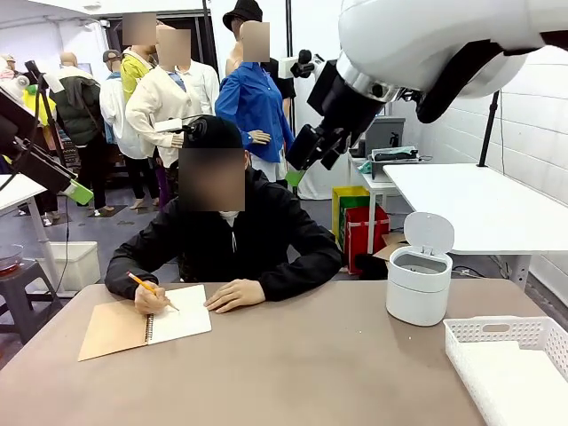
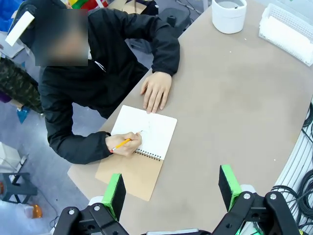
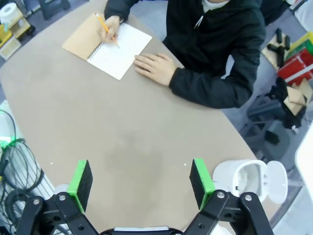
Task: Sort the paper based on its condition.
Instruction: If a person hands you a paper, place it in the Organizing basket , and if it's crumpled, put it in the Trash can.
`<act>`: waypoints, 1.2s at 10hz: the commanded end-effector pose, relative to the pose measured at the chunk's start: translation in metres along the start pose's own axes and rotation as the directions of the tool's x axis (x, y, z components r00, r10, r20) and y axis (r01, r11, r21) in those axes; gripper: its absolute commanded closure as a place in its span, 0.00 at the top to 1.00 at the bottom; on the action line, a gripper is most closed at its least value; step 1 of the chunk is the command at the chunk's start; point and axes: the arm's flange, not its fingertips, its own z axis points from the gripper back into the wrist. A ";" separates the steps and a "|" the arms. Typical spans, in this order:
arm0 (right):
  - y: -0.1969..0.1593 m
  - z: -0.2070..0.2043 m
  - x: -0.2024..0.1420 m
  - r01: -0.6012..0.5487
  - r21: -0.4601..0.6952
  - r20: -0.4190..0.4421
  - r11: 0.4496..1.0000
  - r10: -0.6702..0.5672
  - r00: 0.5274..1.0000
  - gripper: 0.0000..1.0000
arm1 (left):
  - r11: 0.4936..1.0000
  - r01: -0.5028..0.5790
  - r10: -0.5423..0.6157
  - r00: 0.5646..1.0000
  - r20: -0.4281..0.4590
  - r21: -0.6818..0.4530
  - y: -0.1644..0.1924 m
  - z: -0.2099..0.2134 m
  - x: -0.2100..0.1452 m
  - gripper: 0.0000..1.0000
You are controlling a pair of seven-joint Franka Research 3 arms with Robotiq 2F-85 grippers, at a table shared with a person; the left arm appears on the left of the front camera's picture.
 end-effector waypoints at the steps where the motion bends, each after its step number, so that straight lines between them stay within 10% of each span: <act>1: 0.003 -0.002 -0.017 -0.014 0.034 0.040 0.999 0.013 0.999 1.00 | 1.000 -0.002 0.002 1.000 0.001 0.001 0.001 0.001 0.000 1.00; 12: 0.005 0.002 -0.002 0.040 0.023 -0.005 0.999 -0.040 0.999 1.00 | 0.997 -0.083 0.083 0.996 0.042 -0.006 0.001 0.021 -0.015 1.00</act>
